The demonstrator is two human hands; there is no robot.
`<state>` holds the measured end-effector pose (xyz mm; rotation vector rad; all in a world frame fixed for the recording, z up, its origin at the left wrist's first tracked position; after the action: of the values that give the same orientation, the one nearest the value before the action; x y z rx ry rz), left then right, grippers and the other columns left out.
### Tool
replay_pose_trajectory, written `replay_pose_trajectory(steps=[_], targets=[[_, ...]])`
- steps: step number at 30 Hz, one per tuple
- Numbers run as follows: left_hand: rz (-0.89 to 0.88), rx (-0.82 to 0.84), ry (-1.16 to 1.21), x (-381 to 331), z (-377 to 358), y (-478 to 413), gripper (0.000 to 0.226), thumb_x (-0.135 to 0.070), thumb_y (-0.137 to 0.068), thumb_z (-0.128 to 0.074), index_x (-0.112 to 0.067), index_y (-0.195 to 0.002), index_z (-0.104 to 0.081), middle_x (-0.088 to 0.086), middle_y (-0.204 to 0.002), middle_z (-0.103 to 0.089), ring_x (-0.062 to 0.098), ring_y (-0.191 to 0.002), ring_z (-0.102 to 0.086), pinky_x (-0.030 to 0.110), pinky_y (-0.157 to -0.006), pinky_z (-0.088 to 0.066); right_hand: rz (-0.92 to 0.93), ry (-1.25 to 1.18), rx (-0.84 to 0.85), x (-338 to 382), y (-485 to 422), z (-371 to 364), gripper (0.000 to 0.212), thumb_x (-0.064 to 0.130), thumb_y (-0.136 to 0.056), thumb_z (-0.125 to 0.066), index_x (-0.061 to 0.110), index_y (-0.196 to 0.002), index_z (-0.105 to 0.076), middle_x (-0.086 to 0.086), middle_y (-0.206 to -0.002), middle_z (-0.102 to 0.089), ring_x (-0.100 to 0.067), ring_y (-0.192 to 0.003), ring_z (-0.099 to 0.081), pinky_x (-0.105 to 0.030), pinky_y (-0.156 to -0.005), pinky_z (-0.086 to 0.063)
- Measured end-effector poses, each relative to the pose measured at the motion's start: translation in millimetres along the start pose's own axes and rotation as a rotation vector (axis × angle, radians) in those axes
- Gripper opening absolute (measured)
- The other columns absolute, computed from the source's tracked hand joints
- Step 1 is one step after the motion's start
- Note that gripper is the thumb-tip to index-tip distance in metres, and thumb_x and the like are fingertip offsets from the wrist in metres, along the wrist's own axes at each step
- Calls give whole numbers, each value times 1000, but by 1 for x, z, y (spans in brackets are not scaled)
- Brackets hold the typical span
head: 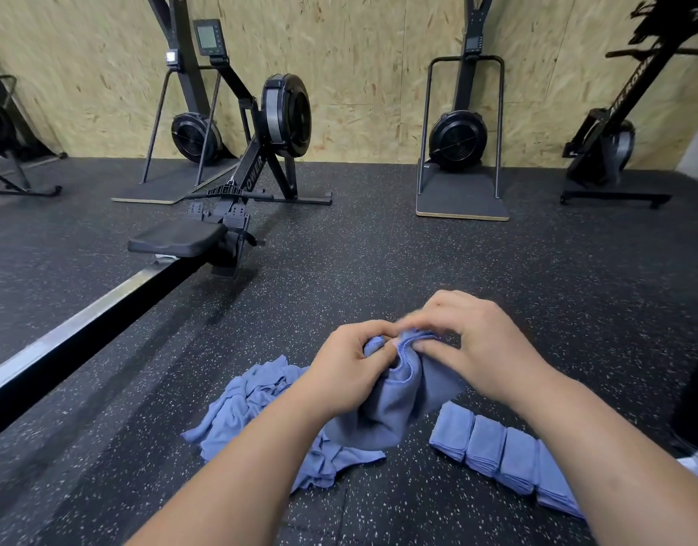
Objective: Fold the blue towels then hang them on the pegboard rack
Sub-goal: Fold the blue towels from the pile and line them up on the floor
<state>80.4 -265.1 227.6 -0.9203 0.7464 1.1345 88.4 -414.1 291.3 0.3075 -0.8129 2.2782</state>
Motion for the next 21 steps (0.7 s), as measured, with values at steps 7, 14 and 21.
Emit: replay_pose_trajectory(steps=[7, 14, 21], targets=[[173, -478, -115, 28, 63, 1, 24, -55, -101, -60, -33, -105, -70, -17, -102, -72, 7, -100, -66, 31, -90, -48, -289, -204, -164, -47, 13, 18, 22, 12, -80, -89, 28, -81, -73, 15, -101, -78, -6, -93, -75, -38, -88, -61], [275, -854, 30, 50, 125, 27, 51, -49, -106, -58, -10, -77, -44, -5, -69, -41, 16, -63, -34, 39, -65, -34, -617, -512, -274, -115, 42, 31, 17, 3, -85, -85, 7, -91, -69, -6, -83, -79, -8, -70, -67, -12, -68, -53], [131, -532, 215, 39, 115, 10, 15, -34, -90, -85, -23, -97, -78, -9, -86, -75, 2, -70, -59, 19, -61, -46, -646, -560, -340, -134, 51, 36, 10, 9, -91, -81, 16, -97, -82, -4, -94, -82, -10, -82, -68, -26, -79, -55]])
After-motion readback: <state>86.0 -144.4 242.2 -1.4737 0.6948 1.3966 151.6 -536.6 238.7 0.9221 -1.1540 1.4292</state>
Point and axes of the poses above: each hand's wrist, its own y-axis away from the middle knuckle, its own z-axis out of the back of the hand, x = y × z, the point moved 10 cm from there along -y, towards the middle knuckle
